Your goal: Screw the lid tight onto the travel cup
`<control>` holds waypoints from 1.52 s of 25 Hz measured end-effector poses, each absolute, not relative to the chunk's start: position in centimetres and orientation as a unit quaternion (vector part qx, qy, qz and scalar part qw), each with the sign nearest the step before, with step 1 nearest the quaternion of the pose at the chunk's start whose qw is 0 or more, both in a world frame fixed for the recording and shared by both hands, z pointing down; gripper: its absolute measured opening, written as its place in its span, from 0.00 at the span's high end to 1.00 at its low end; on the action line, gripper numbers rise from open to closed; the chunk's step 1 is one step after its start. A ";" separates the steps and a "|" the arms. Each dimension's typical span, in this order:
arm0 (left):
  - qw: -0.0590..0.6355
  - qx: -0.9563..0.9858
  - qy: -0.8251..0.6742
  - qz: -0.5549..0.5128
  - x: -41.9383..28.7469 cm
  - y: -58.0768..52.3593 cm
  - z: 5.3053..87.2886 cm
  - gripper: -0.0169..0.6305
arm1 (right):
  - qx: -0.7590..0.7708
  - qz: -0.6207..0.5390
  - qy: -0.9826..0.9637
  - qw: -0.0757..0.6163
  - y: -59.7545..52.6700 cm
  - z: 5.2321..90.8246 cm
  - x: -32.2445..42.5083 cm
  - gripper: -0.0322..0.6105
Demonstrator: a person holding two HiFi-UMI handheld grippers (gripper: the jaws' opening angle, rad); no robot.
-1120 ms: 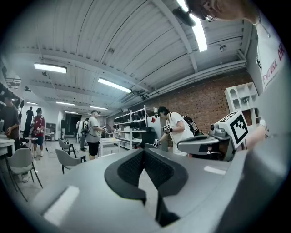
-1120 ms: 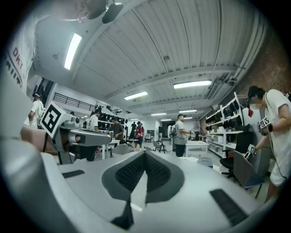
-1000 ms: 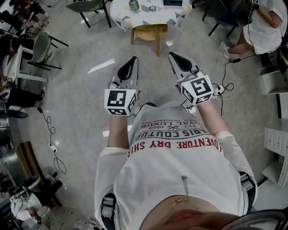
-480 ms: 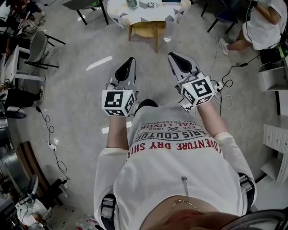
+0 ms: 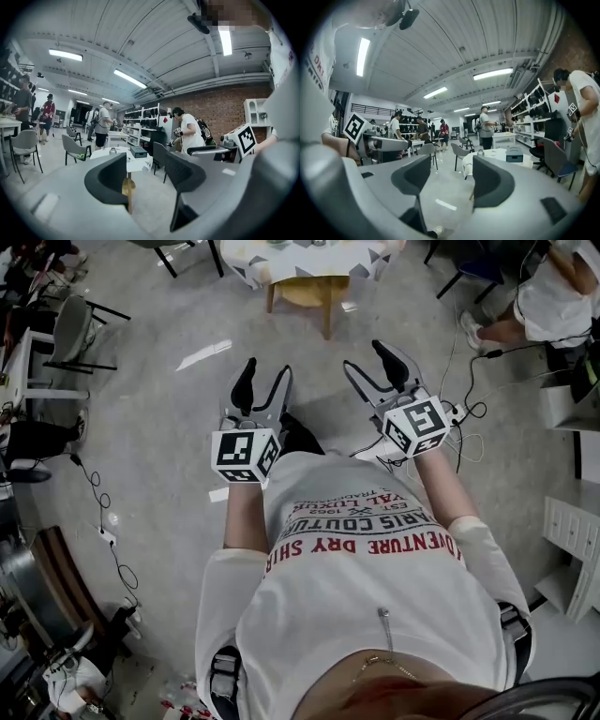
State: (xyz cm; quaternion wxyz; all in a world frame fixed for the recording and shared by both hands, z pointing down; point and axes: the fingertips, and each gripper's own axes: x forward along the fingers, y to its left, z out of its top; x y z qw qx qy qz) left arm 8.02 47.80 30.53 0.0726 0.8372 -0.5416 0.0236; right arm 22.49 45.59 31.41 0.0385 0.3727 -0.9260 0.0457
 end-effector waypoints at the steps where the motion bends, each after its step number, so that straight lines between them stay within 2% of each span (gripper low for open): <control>1: 0.075 0.837 -0.542 0.017 7.5 47.2 30.6 0.59 | 0.372 0.047 -0.926 0.041 44.9 31.5 22.1 0.56; 7: 0.071 0.826 -0.559 -0.001 3.3 41.2 31.2 0.46 | 0.374 0.048 -0.924 0.057 39.0 31.9 18.5 0.56; 23: 0.099 0.883 -0.459 0.016 -8.5 17.2 31.6 0.46 | 0.423 0.054 -0.898 0.103 16.5 31.2 5.0 0.56; 29: 0.115 0.895 -0.429 0.043 -9.4 11.0 33.5 0.46 | 0.442 0.072 -0.885 0.126 10.7 32.6 3.5 0.56; 38: 0.115 0.902 -0.408 0.085 -6.7 3.2 36.9 0.46 | 0.448 0.097 -0.873 0.166 2.9 36.2 5.5 0.56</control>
